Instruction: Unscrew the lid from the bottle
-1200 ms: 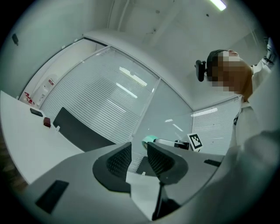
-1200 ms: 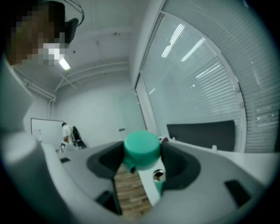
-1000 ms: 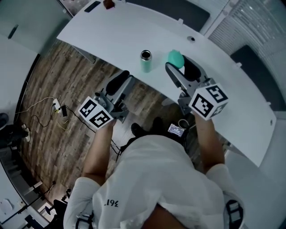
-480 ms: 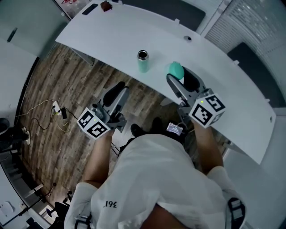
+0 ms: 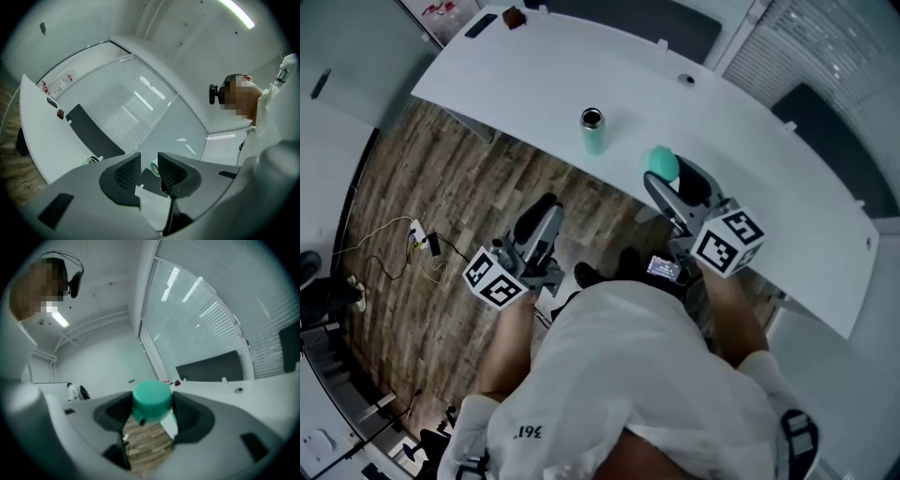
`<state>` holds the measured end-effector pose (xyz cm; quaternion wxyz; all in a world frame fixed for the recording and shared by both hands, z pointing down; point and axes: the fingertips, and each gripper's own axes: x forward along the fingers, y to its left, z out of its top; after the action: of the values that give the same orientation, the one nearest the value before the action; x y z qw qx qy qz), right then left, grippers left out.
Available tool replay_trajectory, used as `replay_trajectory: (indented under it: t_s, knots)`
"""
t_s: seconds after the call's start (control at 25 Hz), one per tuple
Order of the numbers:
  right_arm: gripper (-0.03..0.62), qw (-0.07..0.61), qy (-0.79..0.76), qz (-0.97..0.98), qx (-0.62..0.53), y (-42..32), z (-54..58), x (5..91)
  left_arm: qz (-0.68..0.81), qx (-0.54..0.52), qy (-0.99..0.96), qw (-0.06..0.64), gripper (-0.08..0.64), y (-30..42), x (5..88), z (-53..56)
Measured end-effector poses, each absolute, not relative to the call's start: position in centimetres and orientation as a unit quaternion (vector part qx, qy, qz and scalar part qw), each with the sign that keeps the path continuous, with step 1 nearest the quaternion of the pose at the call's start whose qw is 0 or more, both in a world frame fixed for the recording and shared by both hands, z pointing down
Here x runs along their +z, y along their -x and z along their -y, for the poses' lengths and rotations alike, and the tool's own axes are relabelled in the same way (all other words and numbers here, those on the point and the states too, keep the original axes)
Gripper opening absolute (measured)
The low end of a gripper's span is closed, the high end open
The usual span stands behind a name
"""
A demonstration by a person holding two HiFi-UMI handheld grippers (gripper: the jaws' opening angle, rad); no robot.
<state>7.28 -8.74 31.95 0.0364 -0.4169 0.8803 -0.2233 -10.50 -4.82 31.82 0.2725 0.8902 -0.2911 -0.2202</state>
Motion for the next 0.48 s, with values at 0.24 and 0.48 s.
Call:
replay_trajectory:
  t_s: [0.24, 0.48]
  knots:
    - [0.281, 0.032, 0.418, -0.879, -0.227, -7.28, 8.69, 32.22, 0.285, -0.228, -0.885, 0.290, 0.132, 10.51, 32.21, 4.79]
    - [0.281, 0.034, 0.420, -0.877, -0.231, -7.38, 8.65, 32.41, 0.281, -0.226, -0.886, 0.291, 0.132, 10.42, 32.30, 4.84]
